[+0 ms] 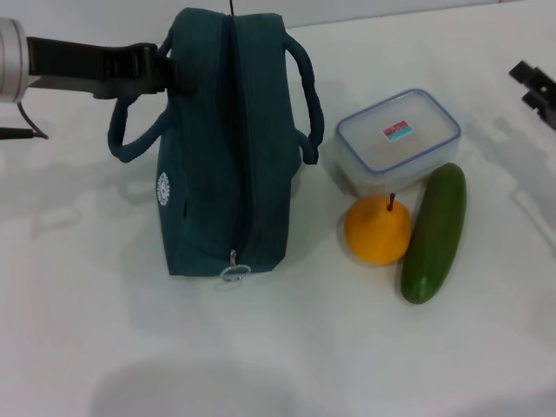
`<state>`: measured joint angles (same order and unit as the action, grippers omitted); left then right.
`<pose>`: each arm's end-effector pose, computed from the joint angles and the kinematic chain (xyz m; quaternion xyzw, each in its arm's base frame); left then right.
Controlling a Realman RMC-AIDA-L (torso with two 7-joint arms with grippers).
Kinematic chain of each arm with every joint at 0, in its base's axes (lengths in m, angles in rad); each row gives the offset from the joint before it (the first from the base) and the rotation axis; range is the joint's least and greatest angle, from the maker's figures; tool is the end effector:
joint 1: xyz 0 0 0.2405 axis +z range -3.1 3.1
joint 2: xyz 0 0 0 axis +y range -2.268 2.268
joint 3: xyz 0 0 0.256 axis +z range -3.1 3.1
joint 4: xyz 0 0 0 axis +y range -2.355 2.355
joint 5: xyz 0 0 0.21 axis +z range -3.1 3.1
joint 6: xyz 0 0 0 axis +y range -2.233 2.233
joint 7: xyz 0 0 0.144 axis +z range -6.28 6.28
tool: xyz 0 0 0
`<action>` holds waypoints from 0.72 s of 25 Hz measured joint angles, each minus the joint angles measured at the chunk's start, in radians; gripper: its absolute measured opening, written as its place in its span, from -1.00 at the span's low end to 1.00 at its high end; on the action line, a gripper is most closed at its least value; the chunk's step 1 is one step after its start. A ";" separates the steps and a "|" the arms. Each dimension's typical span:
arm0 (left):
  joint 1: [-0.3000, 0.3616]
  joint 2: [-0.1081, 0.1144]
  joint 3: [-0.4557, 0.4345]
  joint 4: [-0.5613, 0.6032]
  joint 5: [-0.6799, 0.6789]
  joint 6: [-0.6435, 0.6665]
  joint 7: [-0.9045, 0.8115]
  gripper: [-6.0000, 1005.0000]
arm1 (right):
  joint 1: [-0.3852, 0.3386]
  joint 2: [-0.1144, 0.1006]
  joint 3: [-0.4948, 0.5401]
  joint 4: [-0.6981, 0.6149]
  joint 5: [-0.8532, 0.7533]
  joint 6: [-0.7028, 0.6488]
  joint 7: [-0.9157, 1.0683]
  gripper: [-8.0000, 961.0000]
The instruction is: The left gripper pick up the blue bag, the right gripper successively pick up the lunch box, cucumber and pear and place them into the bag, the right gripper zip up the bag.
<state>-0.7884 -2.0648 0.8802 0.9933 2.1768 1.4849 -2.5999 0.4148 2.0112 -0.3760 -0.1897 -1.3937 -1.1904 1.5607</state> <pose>-0.1458 0.4081 0.0285 -0.8448 -0.5047 -0.1559 0.0852 0.3699 0.3259 0.0405 -0.5529 0.5658 0.4976 0.3557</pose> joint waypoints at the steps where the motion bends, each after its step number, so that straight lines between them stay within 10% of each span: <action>1: -0.001 0.000 0.000 -0.001 0.000 -0.001 0.001 -0.90 | 0.014 0.001 0.000 0.022 0.005 0.039 0.000 0.41; 18: -0.003 0.003 0.002 -0.002 0.000 -0.024 0.018 -0.90 | 0.086 0.009 -0.014 0.140 0.001 0.051 0.010 0.40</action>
<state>-0.7916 -2.0617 0.8818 0.9912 2.1768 1.4613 -2.5822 0.5007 2.0201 -0.3897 -0.0501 -1.3926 -1.1395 1.5704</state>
